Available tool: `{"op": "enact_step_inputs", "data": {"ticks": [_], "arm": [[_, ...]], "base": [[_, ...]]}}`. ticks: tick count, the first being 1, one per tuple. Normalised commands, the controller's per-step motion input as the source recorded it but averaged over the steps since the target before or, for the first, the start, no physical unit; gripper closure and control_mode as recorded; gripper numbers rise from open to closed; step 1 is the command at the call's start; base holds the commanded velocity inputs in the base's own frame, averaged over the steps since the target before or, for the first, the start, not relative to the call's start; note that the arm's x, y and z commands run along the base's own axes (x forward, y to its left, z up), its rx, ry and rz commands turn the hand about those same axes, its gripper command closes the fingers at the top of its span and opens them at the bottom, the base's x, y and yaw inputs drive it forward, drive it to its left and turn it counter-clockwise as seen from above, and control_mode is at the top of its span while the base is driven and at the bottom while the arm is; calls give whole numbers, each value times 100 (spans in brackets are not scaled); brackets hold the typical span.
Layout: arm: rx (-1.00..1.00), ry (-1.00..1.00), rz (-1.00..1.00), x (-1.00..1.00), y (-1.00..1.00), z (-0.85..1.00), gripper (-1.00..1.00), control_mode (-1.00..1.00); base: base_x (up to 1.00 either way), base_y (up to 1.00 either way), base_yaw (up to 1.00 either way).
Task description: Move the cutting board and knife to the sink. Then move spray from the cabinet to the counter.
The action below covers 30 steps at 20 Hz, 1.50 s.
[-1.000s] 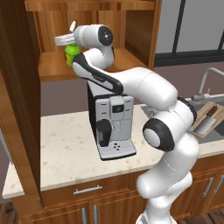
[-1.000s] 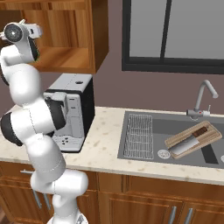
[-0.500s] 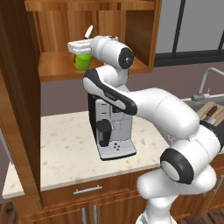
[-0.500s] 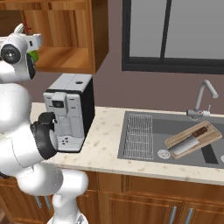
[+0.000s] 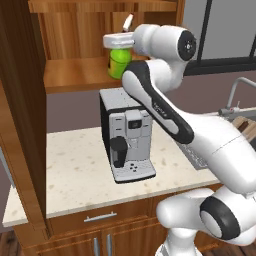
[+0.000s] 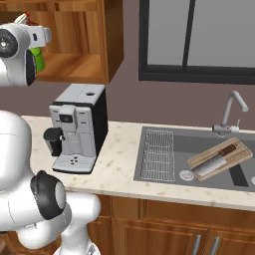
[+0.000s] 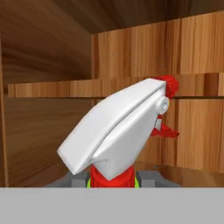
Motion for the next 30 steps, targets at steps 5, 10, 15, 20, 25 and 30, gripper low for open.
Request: {"op": "enact_step_inputs", "data": {"ticks": [5, 10, 15, 20, 25, 30], "arm": [[-16, 25, 1, -70, -47, -3, 100, -100], [-6, 14, 10, -57, -68, -64, 100, -100], [0, 7, 14, -57, -95, -59, 100, -100], [0, 5, 14, -52, -98, -61, 100, -100], [-1, 6, 18, -36, -93, -64, 100, -100], [-1, 2, 20, -3, -47, -68, 100, -100]], "base": [[0, 0, 0], [0, 0, 0], [0, 0, 0], [0, 0, 0], [0, 0, 0], [0, 0, 0]]}}
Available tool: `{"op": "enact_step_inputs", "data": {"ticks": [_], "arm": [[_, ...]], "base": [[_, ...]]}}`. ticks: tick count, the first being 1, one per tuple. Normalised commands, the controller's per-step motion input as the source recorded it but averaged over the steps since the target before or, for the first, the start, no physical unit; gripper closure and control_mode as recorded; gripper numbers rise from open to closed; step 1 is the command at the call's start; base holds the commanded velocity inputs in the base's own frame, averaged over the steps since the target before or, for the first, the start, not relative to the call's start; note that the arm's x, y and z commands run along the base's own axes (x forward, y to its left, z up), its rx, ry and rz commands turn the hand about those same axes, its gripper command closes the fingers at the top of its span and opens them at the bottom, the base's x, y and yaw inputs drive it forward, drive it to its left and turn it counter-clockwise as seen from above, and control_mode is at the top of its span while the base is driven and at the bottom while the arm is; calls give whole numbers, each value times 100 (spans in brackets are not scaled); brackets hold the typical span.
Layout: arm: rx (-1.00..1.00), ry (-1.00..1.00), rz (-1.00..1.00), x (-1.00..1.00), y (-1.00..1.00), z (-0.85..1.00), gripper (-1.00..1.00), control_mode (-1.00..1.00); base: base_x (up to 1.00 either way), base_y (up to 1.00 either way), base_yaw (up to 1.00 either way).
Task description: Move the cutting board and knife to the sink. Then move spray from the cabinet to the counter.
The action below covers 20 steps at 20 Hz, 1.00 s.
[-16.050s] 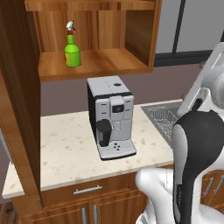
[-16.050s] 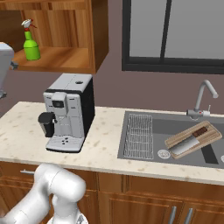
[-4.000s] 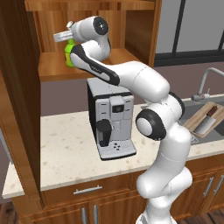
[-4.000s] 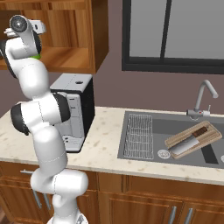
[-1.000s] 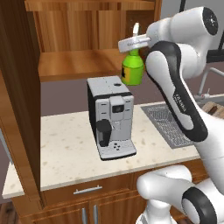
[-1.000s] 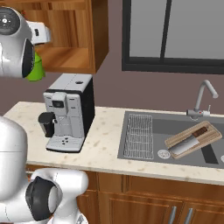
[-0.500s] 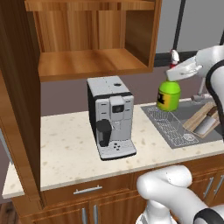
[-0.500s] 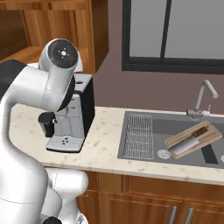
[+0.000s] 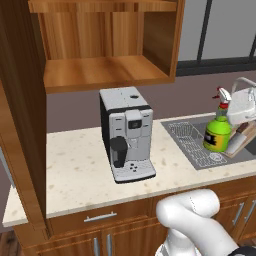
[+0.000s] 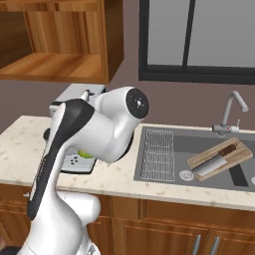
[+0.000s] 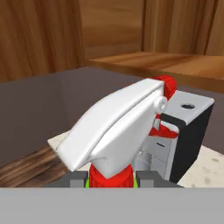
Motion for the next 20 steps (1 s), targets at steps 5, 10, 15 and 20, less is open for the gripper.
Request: {"op": "enact_step_inputs", "data": {"ticks": [5, 10, 15, 20], "arm": [[0, -1, 3, 4, -8, -55, 100, -100], [0, -2, 2, 21, 0, -61, 100, -100], [-1, 0, 5, 43, 0, -66, 100, -100], [0, -2, 8, 52, 0, -55, 100, -100]], "base": [[0, 0, 0], [0, 0, 0], [0, 0, 0], [0, 0, 0]]}}
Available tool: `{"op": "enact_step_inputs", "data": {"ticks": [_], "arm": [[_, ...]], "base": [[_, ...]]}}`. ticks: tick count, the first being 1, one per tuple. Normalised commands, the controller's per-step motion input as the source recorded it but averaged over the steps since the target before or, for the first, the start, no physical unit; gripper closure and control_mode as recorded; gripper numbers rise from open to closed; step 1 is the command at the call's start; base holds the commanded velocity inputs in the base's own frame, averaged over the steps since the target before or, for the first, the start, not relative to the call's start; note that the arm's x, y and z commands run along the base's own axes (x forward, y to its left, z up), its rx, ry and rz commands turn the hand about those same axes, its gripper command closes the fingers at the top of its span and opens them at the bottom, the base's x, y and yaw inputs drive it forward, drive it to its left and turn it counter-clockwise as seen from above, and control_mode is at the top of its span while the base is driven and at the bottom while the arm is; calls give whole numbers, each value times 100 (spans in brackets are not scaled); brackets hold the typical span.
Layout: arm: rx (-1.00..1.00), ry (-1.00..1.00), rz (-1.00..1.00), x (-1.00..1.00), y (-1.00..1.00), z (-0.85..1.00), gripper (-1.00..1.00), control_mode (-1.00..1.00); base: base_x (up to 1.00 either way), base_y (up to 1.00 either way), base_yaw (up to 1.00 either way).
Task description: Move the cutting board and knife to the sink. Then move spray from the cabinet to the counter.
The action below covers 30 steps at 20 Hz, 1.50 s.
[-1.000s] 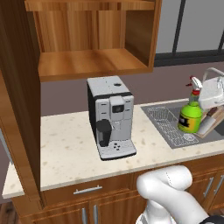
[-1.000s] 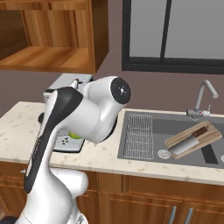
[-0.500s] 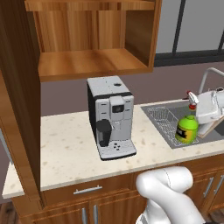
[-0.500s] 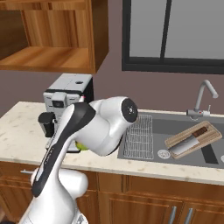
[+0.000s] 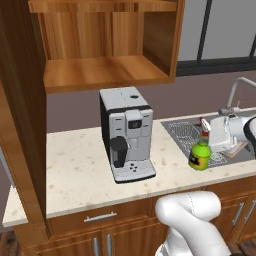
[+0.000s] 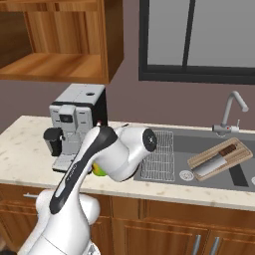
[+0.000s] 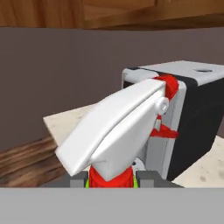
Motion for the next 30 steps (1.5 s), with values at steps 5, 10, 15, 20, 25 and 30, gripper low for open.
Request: {"op": "enact_step_inputs", "data": {"ticks": [5, 10, 15, 20, 25, 30], "arm": [[1, -8, 10, 64, 0, -34, 100, -100], [0, -4, 9, 64, 0, -43, 100, -100], [0, 0, 9, 54, 0, -43, 100, -100], [0, 0, 8, 52, 0, -26, 100, -100], [0, 0, 7, 51, 0, -23, 100, -100], [0, 1, 9, 47, 0, -31, 100, -100]], "base": [[0, 0, 0], [0, 0, 0], [0, 0, 0], [0, 0, 0], [0, 0, 0], [0, 0, 0]]}}
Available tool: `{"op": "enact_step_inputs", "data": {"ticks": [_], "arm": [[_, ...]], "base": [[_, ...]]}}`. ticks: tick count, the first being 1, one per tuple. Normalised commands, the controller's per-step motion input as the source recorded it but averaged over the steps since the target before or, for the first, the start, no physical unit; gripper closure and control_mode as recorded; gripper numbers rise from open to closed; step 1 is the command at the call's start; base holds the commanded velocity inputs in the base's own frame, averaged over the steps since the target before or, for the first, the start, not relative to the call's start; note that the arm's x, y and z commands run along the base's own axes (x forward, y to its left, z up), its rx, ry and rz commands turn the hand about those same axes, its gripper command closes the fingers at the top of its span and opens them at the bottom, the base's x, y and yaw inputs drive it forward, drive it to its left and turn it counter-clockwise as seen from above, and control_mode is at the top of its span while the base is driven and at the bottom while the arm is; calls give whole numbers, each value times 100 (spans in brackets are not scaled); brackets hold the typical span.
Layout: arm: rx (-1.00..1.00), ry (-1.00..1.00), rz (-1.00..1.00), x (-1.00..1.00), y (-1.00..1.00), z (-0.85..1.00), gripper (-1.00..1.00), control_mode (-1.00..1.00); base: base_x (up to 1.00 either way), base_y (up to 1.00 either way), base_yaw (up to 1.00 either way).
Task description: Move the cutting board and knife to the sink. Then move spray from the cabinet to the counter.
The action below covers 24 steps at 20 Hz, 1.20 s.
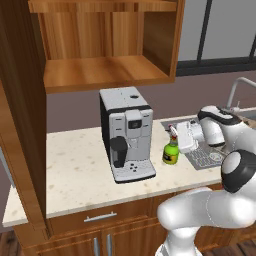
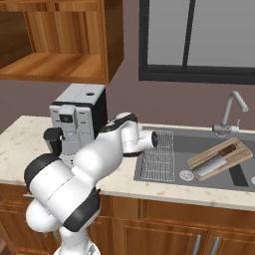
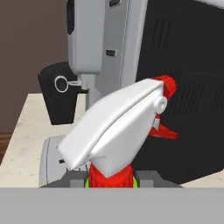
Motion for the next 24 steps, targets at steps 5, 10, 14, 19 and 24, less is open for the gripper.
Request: {"op": "enact_step_inputs", "data": {"ticks": [5, 10, 14, 19, 24], "arm": [[0, 0, 7, 35, 0, -37, 100, -100], [0, 0, 6, 23, 0, -33, 100, -100], [2, 0, 5, 13, 0, -29, 100, -100], [2, 0, 4, 5, 0, -32, 100, -100], [5, -5, 1, -15, -6, -9, -100, -100]], "base": [[0, 0, 0], [0, 0, 0], [0, 0, 0], [0, 0, 0], [0, 0, 0]]}}
